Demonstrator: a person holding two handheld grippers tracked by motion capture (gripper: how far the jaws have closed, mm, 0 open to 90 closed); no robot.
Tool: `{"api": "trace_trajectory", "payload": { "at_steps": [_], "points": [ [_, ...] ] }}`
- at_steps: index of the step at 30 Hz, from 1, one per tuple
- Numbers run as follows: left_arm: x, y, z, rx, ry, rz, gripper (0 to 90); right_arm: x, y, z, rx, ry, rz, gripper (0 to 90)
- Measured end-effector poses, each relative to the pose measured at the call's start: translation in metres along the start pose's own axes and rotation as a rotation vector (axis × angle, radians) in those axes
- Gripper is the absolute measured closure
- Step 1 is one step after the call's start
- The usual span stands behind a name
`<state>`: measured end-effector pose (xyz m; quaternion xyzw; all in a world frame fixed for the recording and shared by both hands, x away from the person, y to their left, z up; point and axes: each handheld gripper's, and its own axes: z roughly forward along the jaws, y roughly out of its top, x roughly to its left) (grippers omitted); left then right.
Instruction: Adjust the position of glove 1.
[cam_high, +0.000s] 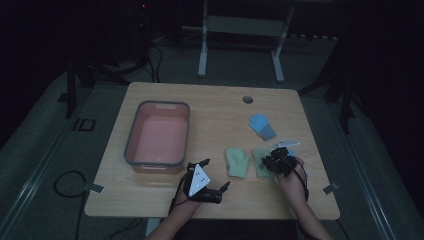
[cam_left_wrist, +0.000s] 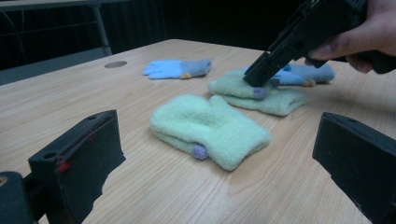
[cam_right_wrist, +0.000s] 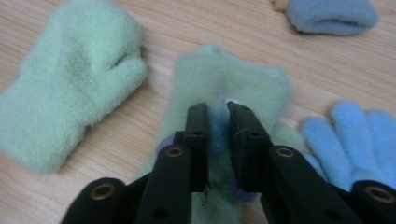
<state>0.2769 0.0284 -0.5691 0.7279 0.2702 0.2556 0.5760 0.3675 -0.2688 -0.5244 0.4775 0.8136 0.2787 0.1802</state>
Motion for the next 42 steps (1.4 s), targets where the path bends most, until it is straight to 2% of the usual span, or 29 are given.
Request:
{"api": "trace_trajectory", "payload": {
  "at_steps": [6, 7, 8, 14, 18, 19, 22, 24, 28, 29, 31, 37, 38, 42],
  "points": [
    [-0.001, 0.000, 0.000, 0.000, 0.006, 0.004, 1.6, -0.010, 0.005, -0.012, -0.005, 0.007, -0.020, 74.9],
    [-0.001, 0.000, 0.000, -0.001, 0.009, 0.006, 1.5, -0.019, 0.010, -0.017, -0.015, 0.033, -0.012, 74.3],
    [-0.001, 0.000, 0.000, -0.003, 0.008, 0.006, 1.6, -0.022, 0.011, -0.019, -0.018, 0.040, -0.020, 73.1],
    [0.000, 0.000, 0.000, -0.003, 0.005, 0.003, 1.5, -0.034, 0.015, -0.024, -0.046, 0.128, -0.111, 67.4],
    [-0.001, 0.000, 0.000, -0.001, 0.006, 0.004, 1.6, -0.034, 0.013, -0.021, -0.050, 0.194, -0.224, 63.3],
    [-0.001, 0.000, 0.000, -0.002, 0.007, 0.004, 1.6, -0.033, 0.012, -0.019, -0.046, 0.206, -0.248, 63.3],
    [0.000, 0.000, 0.000, -0.002, 0.004, 0.004, 1.6, -0.033, 0.009, -0.014, -0.035, 0.212, -0.270, 63.4],
    [-0.001, 0.000, 0.000, -0.001, 0.003, 0.004, 1.5, -0.034, 0.007, -0.009, -0.025, 0.209, -0.260, 63.4],
    [-0.001, 0.000, 0.000, -0.001, 0.003, 0.006, 1.6, -0.033, 0.000, 0.002, 0.002, 0.234, -0.234, 60.5],
    [-0.001, 0.000, 0.000, 0.000, 0.003, 0.006, 1.6, -0.031, -0.003, 0.007, 0.032, 0.227, -0.236, 61.0],
    [-0.001, 0.000, 0.000, 0.001, 0.005, 0.007, 1.6, -0.027, -0.007, 0.011, 0.022, 0.191, -0.255, 64.5],
    [-0.002, 0.000, 0.000, 0.001, 0.007, 0.010, 1.6, -0.022, -0.009, 0.011, 0.016, 0.164, -0.210, 76.4],
    [-0.001, 0.000, 0.000, 0.000, 0.007, 0.010, 1.6, -0.021, -0.008, 0.011, 0.018, 0.152, -0.177, 80.5],
    [0.000, 0.000, 0.000, -0.002, 0.005, 0.002, 1.6, -0.016, -0.004, 0.008, 0.020, 0.107, -0.135, 84.0]
  ]
}}
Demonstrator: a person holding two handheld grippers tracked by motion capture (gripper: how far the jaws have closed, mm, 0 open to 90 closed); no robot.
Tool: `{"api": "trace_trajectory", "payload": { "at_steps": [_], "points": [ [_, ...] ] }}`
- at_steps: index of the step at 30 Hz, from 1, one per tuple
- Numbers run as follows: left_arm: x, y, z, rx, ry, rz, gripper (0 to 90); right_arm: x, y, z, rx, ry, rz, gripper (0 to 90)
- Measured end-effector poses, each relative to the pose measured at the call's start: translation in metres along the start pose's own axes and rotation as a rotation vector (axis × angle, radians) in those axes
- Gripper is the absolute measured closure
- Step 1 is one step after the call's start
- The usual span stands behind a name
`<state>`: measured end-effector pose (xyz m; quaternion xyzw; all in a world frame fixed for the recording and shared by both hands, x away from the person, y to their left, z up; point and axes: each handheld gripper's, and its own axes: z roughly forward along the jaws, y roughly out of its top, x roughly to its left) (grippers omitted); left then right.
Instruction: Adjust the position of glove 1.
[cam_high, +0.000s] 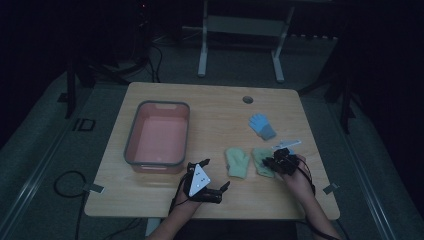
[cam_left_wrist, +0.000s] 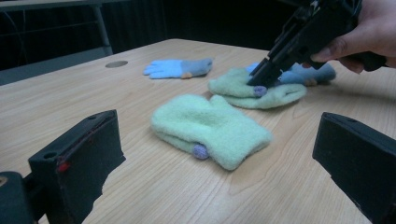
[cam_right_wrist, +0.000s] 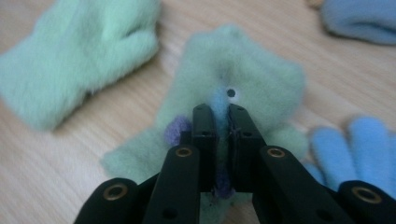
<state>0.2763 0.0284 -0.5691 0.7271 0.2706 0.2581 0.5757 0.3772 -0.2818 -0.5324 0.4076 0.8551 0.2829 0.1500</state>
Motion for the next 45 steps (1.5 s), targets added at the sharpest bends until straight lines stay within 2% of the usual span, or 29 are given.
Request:
{"api": "trace_trajectory", "payload": {
  "at_steps": [3, 6, 8, 10, 14, 21, 25, 33, 37, 41, 44, 45],
  "points": [
    [0.000, 0.000, 0.000, -0.006, -0.001, 0.000, 1.6, 0.005, 0.008, -0.008, -0.024, -0.014, 0.014, 84.2],
    [0.000, 0.000, 0.000, -0.001, -0.002, 0.000, 1.6, 0.013, 0.023, -0.024, -0.055, -0.039, 0.005, 84.2],
    [0.000, 0.000, 0.000, -0.002, 0.001, -0.001, 1.6, 0.018, 0.031, -0.032, -0.076, -0.034, 0.007, 84.2],
    [0.000, 0.000, 0.000, -0.002, 0.000, -0.002, 1.6, 0.027, 0.042, -0.041, -0.093, -0.052, -0.006, 84.2],
    [0.000, 0.000, 0.000, -0.004, 0.002, -0.002, 1.6, 0.045, 0.056, -0.046, -0.103, -0.061, -0.024, 84.2],
    [0.000, 0.000, 0.000, -0.003, 0.000, -0.001, 1.6, 0.071, 0.068, -0.032, -0.089, -0.036, -0.057, 84.2],
    [0.001, 0.000, -0.001, -0.008, -0.002, -0.009, 1.6, 0.081, 0.070, -0.019, -0.067, -0.041, -0.075, 84.2],
    [0.001, 0.000, -0.001, -0.009, -0.004, -0.012, 1.6, 0.089, 0.064, 0.001, -0.019, -0.050, -0.091, 84.0],
    [0.002, 0.000, -0.001, -0.012, -0.002, -0.022, 1.6, 0.091, 0.058, 0.012, 0.003, -0.027, -0.074, 83.4],
    [0.002, 0.000, 0.000, -0.011, -0.009, -0.022, 1.6, 0.093, 0.055, 0.020, 0.016, -0.020, -0.086, 82.7],
    [0.000, 0.001, 0.002, 0.007, -0.008, -0.004, 1.6, 0.090, 0.052, 0.022, 0.016, -0.007, -0.076, 81.7],
    [0.000, 0.001, 0.003, 0.013, -0.022, 0.007, 1.6, 0.089, 0.052, 0.021, 0.013, -0.002, -0.071, 80.7]
  ]
}}
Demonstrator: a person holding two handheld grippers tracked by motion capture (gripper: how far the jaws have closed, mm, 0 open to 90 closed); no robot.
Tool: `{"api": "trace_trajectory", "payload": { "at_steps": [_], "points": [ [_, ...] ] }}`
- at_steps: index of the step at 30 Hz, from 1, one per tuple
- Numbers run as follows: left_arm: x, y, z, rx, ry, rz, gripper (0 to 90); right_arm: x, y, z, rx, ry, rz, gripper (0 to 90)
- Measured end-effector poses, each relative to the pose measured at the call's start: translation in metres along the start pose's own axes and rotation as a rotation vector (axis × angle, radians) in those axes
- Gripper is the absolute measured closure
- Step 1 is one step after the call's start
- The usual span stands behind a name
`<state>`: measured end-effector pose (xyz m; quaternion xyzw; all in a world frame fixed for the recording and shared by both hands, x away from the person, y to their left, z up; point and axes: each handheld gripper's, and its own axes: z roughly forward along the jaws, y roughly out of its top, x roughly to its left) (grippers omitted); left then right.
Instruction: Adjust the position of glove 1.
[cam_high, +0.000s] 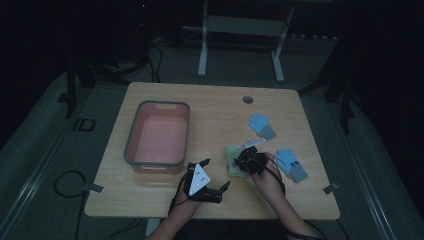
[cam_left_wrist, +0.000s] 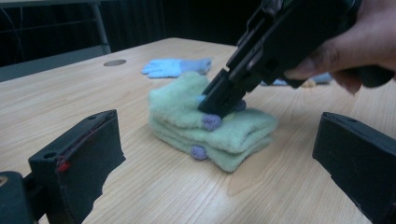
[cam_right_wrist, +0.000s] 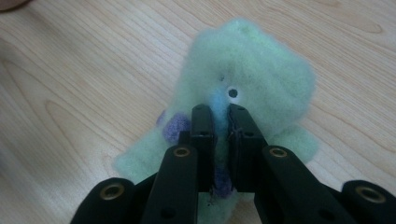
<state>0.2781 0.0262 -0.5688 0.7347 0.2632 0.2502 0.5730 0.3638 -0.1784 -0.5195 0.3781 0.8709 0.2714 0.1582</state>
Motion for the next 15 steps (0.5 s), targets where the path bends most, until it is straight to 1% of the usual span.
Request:
{"api": "trace_trajectory", "payload": {
  "at_steps": [1, 3, 5, 6, 7, 9, 10, 11, 12, 13, 15],
  "points": [
    [0.000, 0.000, 0.001, 0.007, -0.010, 0.010, 4.2, -0.001, 0.000, -0.002, -0.004, 0.003, 0.004, 79.6],
    [-0.001, 0.001, 0.002, 0.016, 0.002, 0.017, 5.9, -0.003, 0.000, -0.010, -0.026, 0.011, 0.003, 75.3],
    [-0.003, 0.001, 0.001, 0.016, 0.015, 0.012, 5.9, -0.005, -0.001, -0.018, -0.052, 0.026, -0.006, 73.2],
    [-0.004, 0.001, 0.001, 0.036, 0.007, 0.012, 5.8, -0.008, -0.001, -0.023, -0.068, 0.028, -0.011, 71.0],
    [-0.004, 0.003, 0.001, 0.065, -0.013, 0.004, 5.3, -0.011, -0.001, -0.028, -0.076, 0.030, -0.010, 70.2],
    [-0.004, 0.005, 0.001, 0.086, -0.067, -0.019, 5.1, -0.018, -0.003, -0.035, -0.103, 0.050, -0.008, 68.9],
    [-0.007, 0.008, 0.002, 0.100, -0.060, 0.009, 6.7, -0.023, -0.004, -0.038, -0.112, 0.051, -0.003, 68.9],
    [-0.009, 0.010, 0.003, 0.107, -0.073, 0.039, 7.5, -0.029, -0.004, -0.042, -0.122, 0.056, -0.002, 67.8],
    [-0.010, 0.012, 0.004, 0.115, -0.106, 0.059, 7.5, -0.035, -0.005, -0.043, -0.132, 0.062, -0.004, 67.3],
    [-0.011, 0.013, 0.005, 0.126, -0.114, 0.070, 7.5, -0.039, -0.005, -0.044, -0.138, 0.061, -0.004, 67.0],
    [-0.011, 0.014, 0.010, 0.148, -0.150, 0.079, 7.5, -0.047, -0.005, -0.044, -0.145, 0.069, -0.006, 65.4]
  ]
}}
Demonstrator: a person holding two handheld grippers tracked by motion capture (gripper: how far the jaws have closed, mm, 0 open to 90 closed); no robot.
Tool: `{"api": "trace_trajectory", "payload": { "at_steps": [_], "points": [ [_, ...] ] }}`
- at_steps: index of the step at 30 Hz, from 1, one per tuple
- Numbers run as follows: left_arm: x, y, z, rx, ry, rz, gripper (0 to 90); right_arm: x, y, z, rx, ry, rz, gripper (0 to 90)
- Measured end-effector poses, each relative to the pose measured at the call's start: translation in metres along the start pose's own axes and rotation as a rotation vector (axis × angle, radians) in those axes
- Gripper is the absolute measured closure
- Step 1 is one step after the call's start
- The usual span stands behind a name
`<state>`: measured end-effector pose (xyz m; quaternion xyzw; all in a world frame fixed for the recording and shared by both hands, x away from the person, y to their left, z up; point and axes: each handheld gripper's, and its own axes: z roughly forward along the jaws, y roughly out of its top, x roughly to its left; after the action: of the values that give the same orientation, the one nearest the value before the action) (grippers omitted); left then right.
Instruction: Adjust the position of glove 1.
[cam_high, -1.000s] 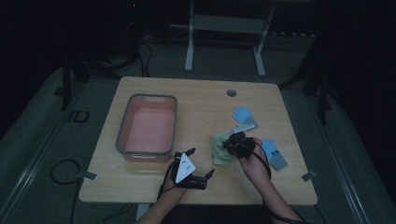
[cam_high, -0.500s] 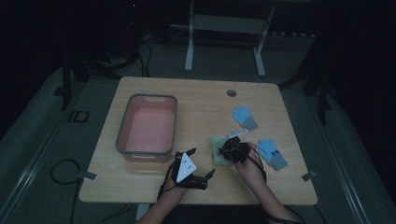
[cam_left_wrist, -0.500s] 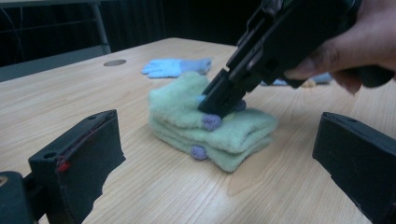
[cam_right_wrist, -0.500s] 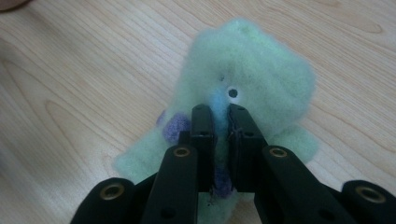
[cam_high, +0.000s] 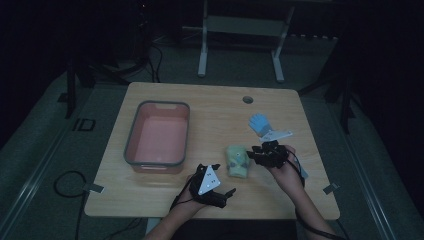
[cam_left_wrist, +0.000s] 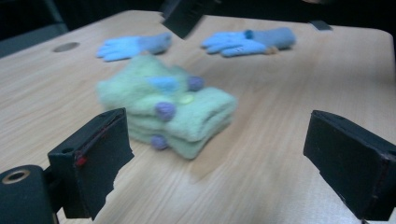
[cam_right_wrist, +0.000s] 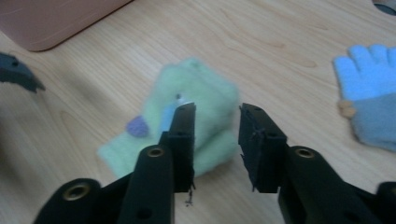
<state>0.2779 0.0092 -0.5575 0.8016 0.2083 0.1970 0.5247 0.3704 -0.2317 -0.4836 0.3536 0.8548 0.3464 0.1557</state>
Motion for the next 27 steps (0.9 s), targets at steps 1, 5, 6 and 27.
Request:
{"api": "trace_trajectory", "payload": {
  "at_steps": [1, 5, 6, 27],
  "points": [
    [0.000, 0.001, 0.001, 0.008, -0.001, 0.000, 7.5, -0.004, -0.001, 0.000, -0.006, 0.011, 0.007, 65.3],
    [0.003, 0.004, 0.005, 0.035, -0.019, 0.010, 14.9, -0.013, -0.004, 0.004, -0.011, 0.065, 0.017, 64.1],
    [0.004, 0.006, 0.007, 0.044, -0.020, 0.018, 14.9, -0.014, -0.004, 0.005, -0.003, 0.069, 0.018, 64.1],
    [0.021, 0.017, 0.065, 0.219, -0.137, 0.230, 37.6, -0.037, -0.003, 0.071, 0.082, 0.239, 0.067, 46.2]
  ]
}}
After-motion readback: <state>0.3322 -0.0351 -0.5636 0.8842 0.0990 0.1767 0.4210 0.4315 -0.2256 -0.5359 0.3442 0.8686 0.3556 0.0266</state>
